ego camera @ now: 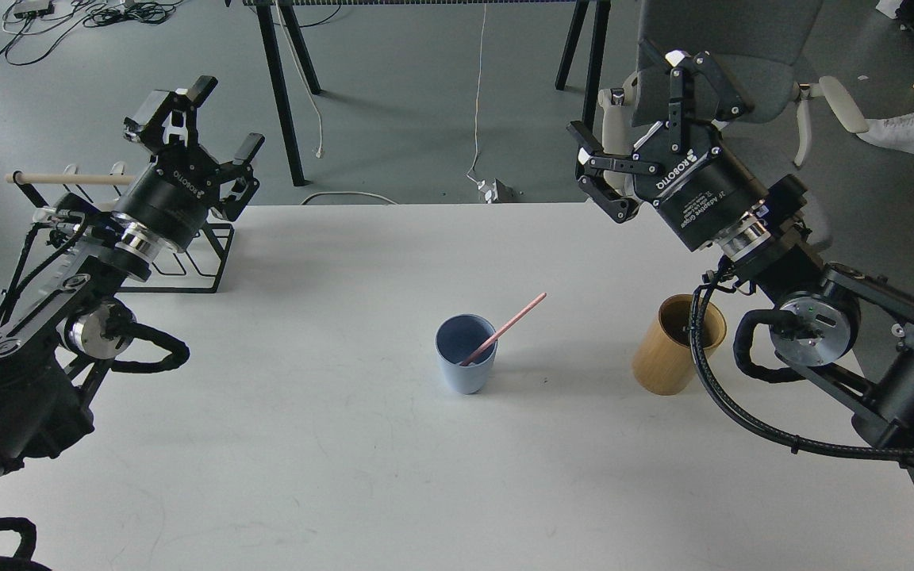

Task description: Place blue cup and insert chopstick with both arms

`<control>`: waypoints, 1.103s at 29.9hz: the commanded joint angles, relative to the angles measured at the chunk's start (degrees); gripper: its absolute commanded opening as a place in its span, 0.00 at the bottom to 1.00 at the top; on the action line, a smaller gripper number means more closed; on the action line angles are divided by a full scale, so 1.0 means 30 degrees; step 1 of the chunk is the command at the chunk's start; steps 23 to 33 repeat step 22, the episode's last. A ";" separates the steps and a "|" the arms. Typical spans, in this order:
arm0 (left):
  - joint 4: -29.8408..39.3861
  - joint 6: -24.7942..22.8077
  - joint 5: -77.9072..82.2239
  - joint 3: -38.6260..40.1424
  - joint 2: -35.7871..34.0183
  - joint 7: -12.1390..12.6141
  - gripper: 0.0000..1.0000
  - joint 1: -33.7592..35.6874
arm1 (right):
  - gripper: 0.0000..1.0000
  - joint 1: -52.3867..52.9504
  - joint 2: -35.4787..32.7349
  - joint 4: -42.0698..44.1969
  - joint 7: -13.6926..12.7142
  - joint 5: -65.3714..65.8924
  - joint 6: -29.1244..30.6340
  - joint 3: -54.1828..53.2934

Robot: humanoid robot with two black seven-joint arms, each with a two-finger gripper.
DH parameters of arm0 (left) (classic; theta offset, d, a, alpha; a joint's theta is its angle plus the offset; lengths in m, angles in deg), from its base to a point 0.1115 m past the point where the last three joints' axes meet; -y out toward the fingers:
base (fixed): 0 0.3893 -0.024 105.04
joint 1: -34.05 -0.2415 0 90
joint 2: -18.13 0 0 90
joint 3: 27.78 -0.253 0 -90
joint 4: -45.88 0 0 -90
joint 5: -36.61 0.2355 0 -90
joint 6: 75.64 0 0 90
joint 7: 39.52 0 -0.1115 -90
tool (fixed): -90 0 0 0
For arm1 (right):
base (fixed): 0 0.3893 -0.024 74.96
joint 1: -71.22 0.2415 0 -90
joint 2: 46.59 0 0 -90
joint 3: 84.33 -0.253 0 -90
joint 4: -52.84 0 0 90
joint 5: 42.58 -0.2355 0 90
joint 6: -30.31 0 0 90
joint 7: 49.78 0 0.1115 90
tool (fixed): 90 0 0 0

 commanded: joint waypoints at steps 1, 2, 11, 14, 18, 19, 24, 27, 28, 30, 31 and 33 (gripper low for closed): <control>0.0022 0.0000 -0.0737 -0.0017 -0.0070 0.0000 0.92 0.0431 | 0.99 -0.0227 0.0113 0.0005 0.0002 0.0029 0.0120 -0.0023; 0.0022 0.0000 -0.1001 -0.0018 -0.0070 0.0000 0.92 0.0520 | 0.99 -0.0256 0.0113 0.0005 0.0002 0.0029 0.0120 -0.0139; 0.0022 0.0000 -0.1707 -0.0018 -0.0099 0.0000 0.92 0.1487 | 0.99 -0.1867 0.0259 0.0034 0.0002 0.0029 0.0090 -0.2717; 0.0021 0.0000 -0.2058 -0.0018 -0.0099 0.0000 0.92 0.1634 | 0.99 -0.2306 0.0259 0.0063 0.0002 0.0029 0.0090 -0.2835; 0.0021 0.0000 -0.2235 -0.0105 -0.0070 0.0000 0.92 0.1839 | 0.99 -0.2891 0.0230 0.0092 0.0002 0.0029 -0.0055 -0.3127; 0.0022 0.0000 -0.2235 -0.0106 -0.0070 0.0000 0.92 0.1839 | 0.99 -0.3067 0.0230 0.0092 0.0002 0.0029 -0.0027 -0.3361; 0.0022 0.0000 -0.2235 -0.0135 -0.0041 0.0000 0.92 0.1839 | 0.99 -0.3507 0.0259 0.0063 0.0002 0.0029 -0.0027 -0.3947; 0.0022 0.0000 -0.2235 -0.0135 -0.0041 0.0000 0.92 0.1839 | 0.99 -0.3507 0.0259 0.0063 0.0002 0.0029 -0.0027 -0.3947; 0.0022 0.0000 -0.2235 -0.0135 -0.0041 0.0000 0.92 0.1839 | 0.99 -0.3507 0.0259 0.0063 0.0002 0.0029 -0.0027 -0.3947; 0.0022 0.0000 -0.2235 -0.0135 -0.0041 0.0000 0.92 0.1839 | 0.99 -0.3507 0.0259 0.0063 0.0002 0.0029 -0.0027 -0.3947; 0.0022 0.0000 -0.2235 -0.0135 -0.0041 0.0000 0.92 0.1839 | 0.99 -0.3507 0.0259 0.0063 0.0002 0.0029 -0.0027 -0.3947; 0.0022 0.0000 -0.2235 -0.0135 -0.0041 0.0000 0.92 0.1839 | 0.99 -0.3507 0.0259 0.0063 0.0002 0.0029 -0.0027 -0.3947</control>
